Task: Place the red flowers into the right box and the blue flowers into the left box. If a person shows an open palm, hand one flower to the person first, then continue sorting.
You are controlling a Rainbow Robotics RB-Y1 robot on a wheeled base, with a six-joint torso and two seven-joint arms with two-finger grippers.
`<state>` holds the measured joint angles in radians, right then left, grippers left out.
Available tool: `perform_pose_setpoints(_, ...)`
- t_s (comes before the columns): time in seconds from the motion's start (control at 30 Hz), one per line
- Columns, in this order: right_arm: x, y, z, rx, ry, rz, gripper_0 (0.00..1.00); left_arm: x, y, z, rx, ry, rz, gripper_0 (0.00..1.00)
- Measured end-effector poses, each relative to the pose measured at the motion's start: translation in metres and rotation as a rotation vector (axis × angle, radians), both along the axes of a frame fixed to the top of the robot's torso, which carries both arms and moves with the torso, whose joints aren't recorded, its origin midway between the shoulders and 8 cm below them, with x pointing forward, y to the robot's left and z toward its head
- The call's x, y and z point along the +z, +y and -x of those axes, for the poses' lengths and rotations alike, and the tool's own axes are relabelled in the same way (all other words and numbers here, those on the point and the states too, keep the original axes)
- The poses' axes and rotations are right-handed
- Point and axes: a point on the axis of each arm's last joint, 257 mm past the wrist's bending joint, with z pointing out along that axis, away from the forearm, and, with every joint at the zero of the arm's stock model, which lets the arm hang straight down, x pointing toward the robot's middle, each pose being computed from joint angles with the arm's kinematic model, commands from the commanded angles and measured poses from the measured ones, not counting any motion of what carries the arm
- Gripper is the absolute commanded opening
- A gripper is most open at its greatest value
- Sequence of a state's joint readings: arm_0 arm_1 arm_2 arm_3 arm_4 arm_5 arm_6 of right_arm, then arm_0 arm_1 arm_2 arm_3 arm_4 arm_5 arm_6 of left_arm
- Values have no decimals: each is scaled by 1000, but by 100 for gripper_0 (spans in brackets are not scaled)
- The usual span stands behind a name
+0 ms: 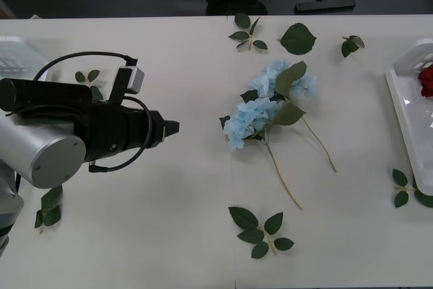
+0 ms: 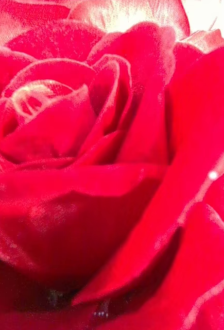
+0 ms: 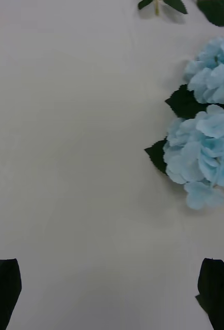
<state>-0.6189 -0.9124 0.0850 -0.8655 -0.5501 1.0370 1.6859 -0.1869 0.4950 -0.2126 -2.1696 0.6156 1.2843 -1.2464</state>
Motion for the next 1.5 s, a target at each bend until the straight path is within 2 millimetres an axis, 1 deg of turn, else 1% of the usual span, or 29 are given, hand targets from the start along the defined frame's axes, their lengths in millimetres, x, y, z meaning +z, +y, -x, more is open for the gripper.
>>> perform_pose_setpoints(0.03,0,0,0,0,0,0,34,3,-5,3,-13,-2,11,100)
perform_pose_setpoints(0.07,0,0,0,0,0,0,45,7,-9,5,-23,-8,18,100)
perform_pose_setpoints(0.13,0,0,0,0,0,0,61,18,-15,8,-41,-31,27,100)
perform_pose_setpoints(0.23,0,2,-1,1,-4,-10,71,31,-24,15,-68,-56,35,100)
perform_pose_setpoints(0.27,-1,4,-2,2,-6,-16,72,33,-26,18,-79,-54,37,100)
perform_pose_setpoints(0.33,0,6,-3,3,-10,-24,77,37,-31,26,-107,-42,52,100)
perform_pose_setpoints(0.4,2,8,-5,5,-15,-29,78,43,-38,33,-148,-38,83,100)
perform_pose_setpoints(0.47,4,14,-9,9,-19,-51,79,49,-41,37,-199,-63,84,100)
perform_pose_setpoints(0.57,5,37,-6,39,30,-129,80,52,-49,41,-279,-114,50,100)
perform_pose_setpoints(0.63,11,52,-4,100,75,-162,80,51,-56,44,-299,-116,55,100)
perform_pose_setpoints(0.7,22,66,-2,194,113,-182,80,44,-67,48,-307,-96,61,100)
perform_pose_setpoints(0.8,45,79,1,309,143,-191,81,26,-82,47,-282,-50,51,100)
perform_pose_setpoints(0.93,80,87,6,362,141,-190,81,2,-110,46,-223,49,74,100)
perform_pose_setpoints(0.97,86,89,9,373,145,-195,81,-3,-116,44,-210,67,76,100)
perform_pose_setpoints(1.03,92,100,22,396,181,-239,82,-11,-127,39,-204,80,58,100)
perform_pose_setpoints(1.07,93,109,30,413,204,-274,83,-14,-133,36,-208,79,44,100)
perform_pose_setpoints(1.13,96,125,37,454,224,-318,83,-19,-144,31,-217,81,34,100)
perform_pose_setpoints(1.2,100,146,38,548,223,-341,83,-20,-156,26,-224,81,43,100)
perform_pose_setpoints(1.27,104,163,37,651,218,-327,83,-22,-163,24,-227,87,48,100)
perform_pose_setpoints(1.33,104,186,37,737,208,-314,83,-29,-171,20,-221,110,42,100)
perform_pose_setpoints(1.43,96,218,31,796,172,-260,83,-39,-184,15,-190,154,53,100)
perform_pose_setpoints(1.5,83,238,32,771,166,-271,83,-45,-194,13,-157,184,80,100)
